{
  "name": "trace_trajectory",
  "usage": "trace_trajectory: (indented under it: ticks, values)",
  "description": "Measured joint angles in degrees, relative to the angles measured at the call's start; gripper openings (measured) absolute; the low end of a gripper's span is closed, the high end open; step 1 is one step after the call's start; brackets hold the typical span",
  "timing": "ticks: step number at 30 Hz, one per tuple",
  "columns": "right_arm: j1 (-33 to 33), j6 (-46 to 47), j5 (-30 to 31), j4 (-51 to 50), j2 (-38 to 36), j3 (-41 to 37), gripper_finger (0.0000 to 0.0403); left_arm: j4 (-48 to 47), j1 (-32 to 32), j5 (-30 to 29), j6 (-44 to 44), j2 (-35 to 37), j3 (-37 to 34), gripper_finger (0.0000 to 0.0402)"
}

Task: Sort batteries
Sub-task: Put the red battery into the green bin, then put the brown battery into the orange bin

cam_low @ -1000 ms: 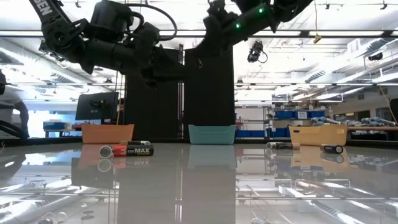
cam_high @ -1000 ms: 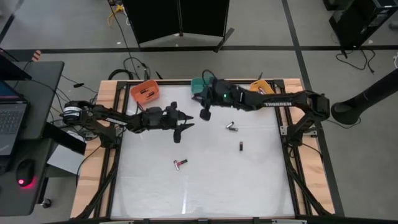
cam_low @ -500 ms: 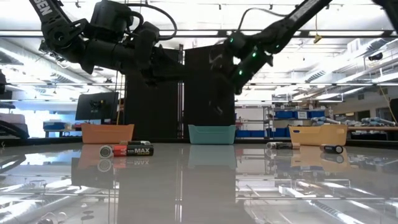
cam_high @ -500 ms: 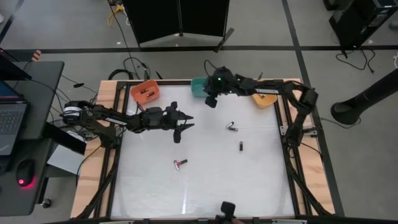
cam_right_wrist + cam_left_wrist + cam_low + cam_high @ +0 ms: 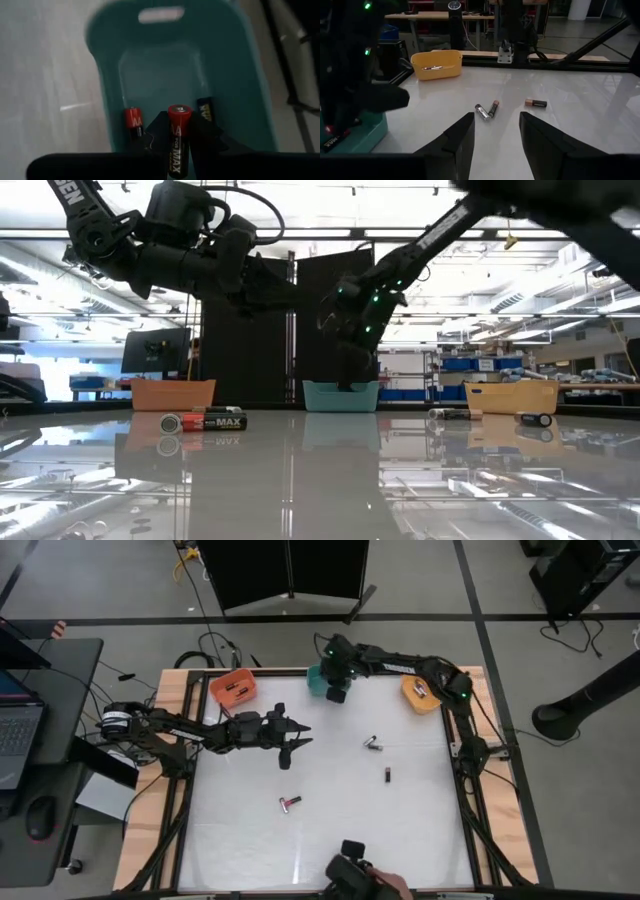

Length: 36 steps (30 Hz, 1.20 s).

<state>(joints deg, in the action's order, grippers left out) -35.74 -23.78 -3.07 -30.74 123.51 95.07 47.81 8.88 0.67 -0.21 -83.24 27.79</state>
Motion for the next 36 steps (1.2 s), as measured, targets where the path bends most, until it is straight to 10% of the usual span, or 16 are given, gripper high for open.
trace_trajectory:
  ticks: [26, 36]
  values:
    - [0.2, 2.7, 0.8, -5.4, 0.0, 4.2, 0.0136, -0.2, 0.0, 0.0, 0.0, 0.0, 0.0, 0.0163]
    - [8.4, 10.5, -0.2, -6.6, -19.2, -9.3, 0.0012, -2.8, 0.0, -0.2, 1.1, 0.0, 0.0, 0.0163]
